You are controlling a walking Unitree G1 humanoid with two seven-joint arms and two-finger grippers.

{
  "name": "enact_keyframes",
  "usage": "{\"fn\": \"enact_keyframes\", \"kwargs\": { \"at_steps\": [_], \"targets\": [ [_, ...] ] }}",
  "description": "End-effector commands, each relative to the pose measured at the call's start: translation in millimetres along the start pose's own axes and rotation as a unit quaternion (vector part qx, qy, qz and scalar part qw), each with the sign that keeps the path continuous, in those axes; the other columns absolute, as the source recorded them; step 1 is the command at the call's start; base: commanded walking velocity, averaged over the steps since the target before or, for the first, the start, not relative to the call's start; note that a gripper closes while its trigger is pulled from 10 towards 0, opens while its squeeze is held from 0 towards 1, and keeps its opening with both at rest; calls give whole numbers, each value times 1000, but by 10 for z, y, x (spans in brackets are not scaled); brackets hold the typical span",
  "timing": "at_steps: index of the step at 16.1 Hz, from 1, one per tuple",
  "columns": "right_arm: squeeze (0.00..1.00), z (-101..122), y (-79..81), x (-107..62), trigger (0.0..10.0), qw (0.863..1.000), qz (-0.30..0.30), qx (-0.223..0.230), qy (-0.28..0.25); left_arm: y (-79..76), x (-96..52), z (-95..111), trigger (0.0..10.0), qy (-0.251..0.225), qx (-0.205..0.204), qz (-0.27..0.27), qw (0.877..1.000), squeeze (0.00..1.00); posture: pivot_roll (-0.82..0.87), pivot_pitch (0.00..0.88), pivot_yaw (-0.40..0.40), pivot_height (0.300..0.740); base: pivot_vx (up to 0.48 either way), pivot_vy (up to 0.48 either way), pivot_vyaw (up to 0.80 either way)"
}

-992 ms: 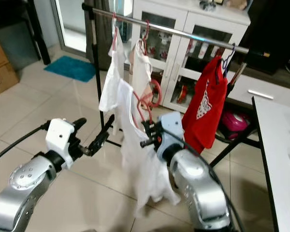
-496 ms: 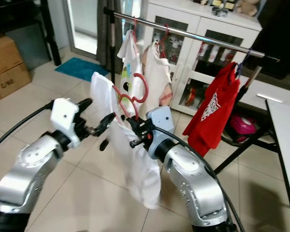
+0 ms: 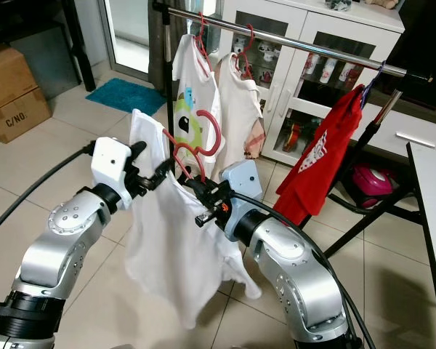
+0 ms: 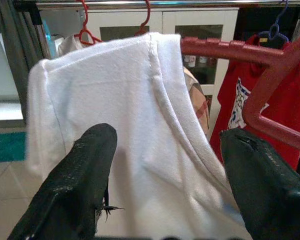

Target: Hang hanger

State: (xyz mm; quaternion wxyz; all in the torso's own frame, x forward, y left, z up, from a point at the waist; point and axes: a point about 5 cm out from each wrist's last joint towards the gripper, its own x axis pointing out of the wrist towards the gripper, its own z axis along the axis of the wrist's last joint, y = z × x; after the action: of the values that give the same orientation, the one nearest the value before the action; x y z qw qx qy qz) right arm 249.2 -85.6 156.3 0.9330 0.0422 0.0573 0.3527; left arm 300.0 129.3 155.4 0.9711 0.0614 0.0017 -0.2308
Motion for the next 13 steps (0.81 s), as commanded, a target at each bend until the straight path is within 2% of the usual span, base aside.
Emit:
{"fn": "enact_keyframes", "kwargs": {
  "at_steps": [1,9,13],
  "targets": [
    [0,118,8,-30,10000,999,5,-8,-31,-20,23,1,0,1,-3,-11,1000,0,-16,0,-87,740,0,0,0],
    [0,145,37,-20,10000,999,22,-5,-41,-136,61,-15,0,1,12,-65,998,0,-14,0,-80,740,0,0,0],
    [0,154,42,-36,10000,999,26,-5,-44,-136,93,-49,0,14,13,-59,998,0,-21,0,-76,740,0,0,0]
  ]
}}
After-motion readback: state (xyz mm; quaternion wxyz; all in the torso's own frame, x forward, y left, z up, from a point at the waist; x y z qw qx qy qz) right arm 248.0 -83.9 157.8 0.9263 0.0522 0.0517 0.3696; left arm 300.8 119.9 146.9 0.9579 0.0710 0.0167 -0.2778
